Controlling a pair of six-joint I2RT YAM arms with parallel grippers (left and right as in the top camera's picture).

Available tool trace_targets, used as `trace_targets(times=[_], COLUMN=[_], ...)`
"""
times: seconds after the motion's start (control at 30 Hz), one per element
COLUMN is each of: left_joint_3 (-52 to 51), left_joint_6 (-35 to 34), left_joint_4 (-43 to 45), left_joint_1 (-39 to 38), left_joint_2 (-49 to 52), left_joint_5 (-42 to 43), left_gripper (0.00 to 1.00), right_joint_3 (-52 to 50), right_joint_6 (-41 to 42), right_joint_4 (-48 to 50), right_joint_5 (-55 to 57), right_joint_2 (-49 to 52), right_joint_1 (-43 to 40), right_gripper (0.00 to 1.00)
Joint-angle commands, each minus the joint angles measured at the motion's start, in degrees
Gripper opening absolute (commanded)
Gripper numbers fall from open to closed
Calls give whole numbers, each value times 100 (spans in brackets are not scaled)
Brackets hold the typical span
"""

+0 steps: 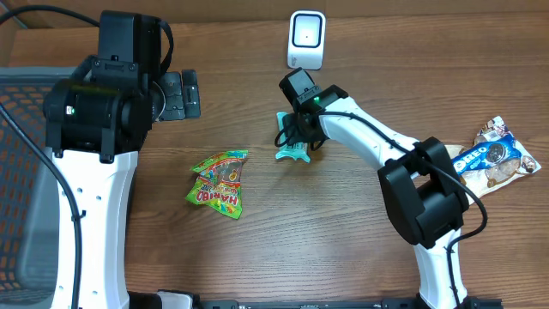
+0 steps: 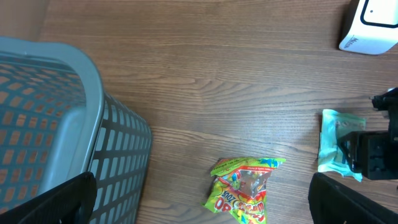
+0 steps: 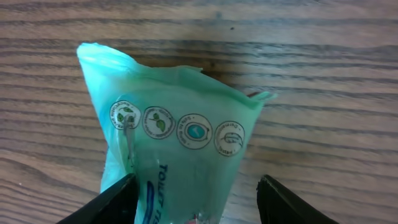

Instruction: Scan the item barcode

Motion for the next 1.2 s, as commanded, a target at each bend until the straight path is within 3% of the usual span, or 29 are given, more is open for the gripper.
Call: trace_targets(times=[0.0,0.03,0.1,0.27,0.47,0.77,0.9,1.17], left_joint_3=[68,68,68,68,68,68,68,68], left_joint_6=[127,127,127,127,127,127,127,127], left_joint_4=[0,2,2,2,0,2,0,0], left_joint_1=[24,24,24,24,24,24,24,24], left_joint_2=[20,20,20,20,20,20,20,20], left_joint_5=[-76,-74,-74,-76,-76,-76,-76,-74], left_gripper=[100,100,100,100,100,100,100,100], right_joint_3=[120,120,120,140,302,1987,2518,2540], right_joint_6=[68,153,216,212,-74,236,212,-28], right_joint_4=[4,4,2,-138,-212,-337,114,1298], right_joint_5=[-295,-291,-293,-621,-826,-92,166,157], right_joint_2=[293,319,319,262,-199,-564,-562,-125], right_joint_1=[-31,-37,-55,-138,-236,-813,-1060,-1108], right_gripper=[55,51,30,4,4,4,4,4])
